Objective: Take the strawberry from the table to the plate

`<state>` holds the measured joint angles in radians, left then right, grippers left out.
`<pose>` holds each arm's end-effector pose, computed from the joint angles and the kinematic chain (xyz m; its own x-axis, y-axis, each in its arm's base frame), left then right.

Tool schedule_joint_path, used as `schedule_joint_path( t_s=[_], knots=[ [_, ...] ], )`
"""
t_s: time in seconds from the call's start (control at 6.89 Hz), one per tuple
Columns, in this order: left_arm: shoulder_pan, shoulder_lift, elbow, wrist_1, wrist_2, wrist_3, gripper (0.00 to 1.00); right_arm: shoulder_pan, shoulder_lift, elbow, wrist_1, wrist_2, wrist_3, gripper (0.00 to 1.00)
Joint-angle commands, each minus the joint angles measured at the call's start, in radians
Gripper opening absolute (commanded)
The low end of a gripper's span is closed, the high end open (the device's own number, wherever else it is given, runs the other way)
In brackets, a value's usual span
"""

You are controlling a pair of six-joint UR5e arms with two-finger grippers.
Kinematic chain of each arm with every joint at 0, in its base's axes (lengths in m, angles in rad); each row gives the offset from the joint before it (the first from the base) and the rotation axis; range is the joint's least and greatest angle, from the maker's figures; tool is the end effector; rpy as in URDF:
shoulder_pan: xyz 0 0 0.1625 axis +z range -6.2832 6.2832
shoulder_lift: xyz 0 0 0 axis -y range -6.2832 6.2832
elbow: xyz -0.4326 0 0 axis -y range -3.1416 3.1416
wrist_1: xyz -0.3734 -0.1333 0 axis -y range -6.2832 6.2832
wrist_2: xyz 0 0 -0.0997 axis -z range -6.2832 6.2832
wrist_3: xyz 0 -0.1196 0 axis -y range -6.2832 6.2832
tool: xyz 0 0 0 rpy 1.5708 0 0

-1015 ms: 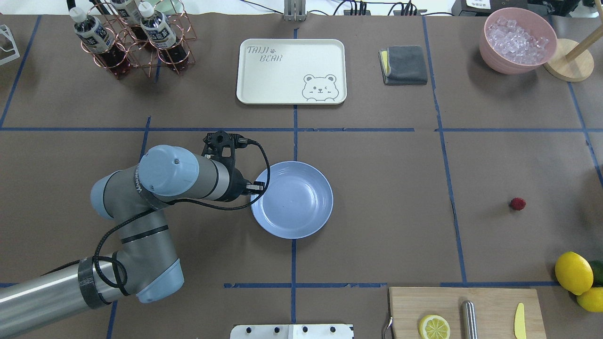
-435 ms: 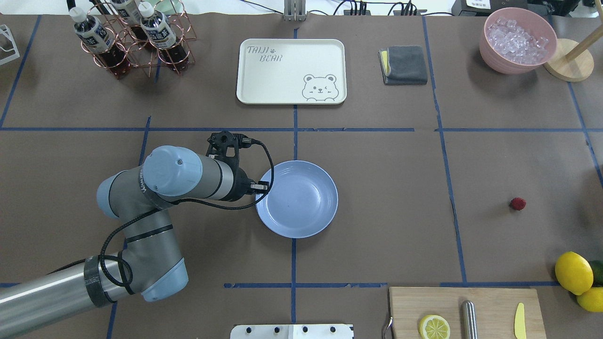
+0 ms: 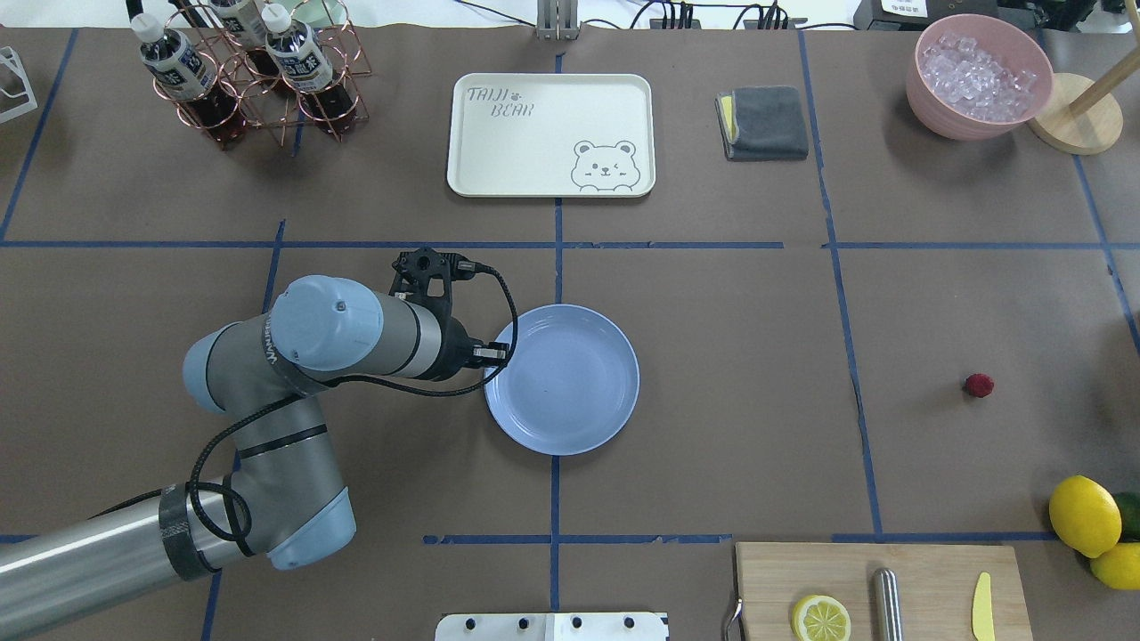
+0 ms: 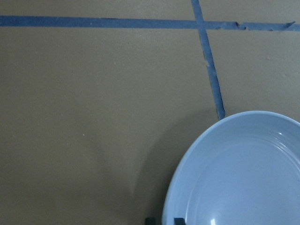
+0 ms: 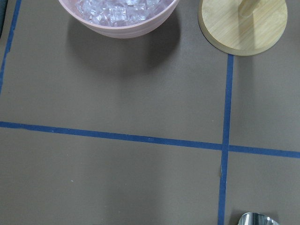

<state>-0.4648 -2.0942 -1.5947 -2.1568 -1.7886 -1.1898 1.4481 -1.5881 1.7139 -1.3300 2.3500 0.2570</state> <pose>0.5625 -0.4023 0.3020 0.4492 0.1809 -0.8749 0.1030 0.9623 0.2518 -0.0107 -0.4889 0.5919 0.6822 -0.0905 0.7256 -0.0611 0.9818 0.1799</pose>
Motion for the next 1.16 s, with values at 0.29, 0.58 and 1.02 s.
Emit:
schedule_joint_path(
  t_s=[0.29, 0.58, 1.02],
  knots=[
    [-0.162, 0.049, -0.174, 0.255, -0.069, 0.258, 1.00, -0.012, -0.003, 0.015, 0.116, 0.011, 0.001, 1.00],
    [-0.373, 0.056, -0.269, 0.542, -0.086, 0.600, 1.00, -0.077, -0.001, 0.039, 0.162, 0.031, 0.027, 1.00],
    [-0.884, 0.236, -0.158, 0.603, -0.430, 1.124, 1.00, -0.089, -0.039, 0.104, 0.178, 0.047, 0.030, 1.00]
  ],
)
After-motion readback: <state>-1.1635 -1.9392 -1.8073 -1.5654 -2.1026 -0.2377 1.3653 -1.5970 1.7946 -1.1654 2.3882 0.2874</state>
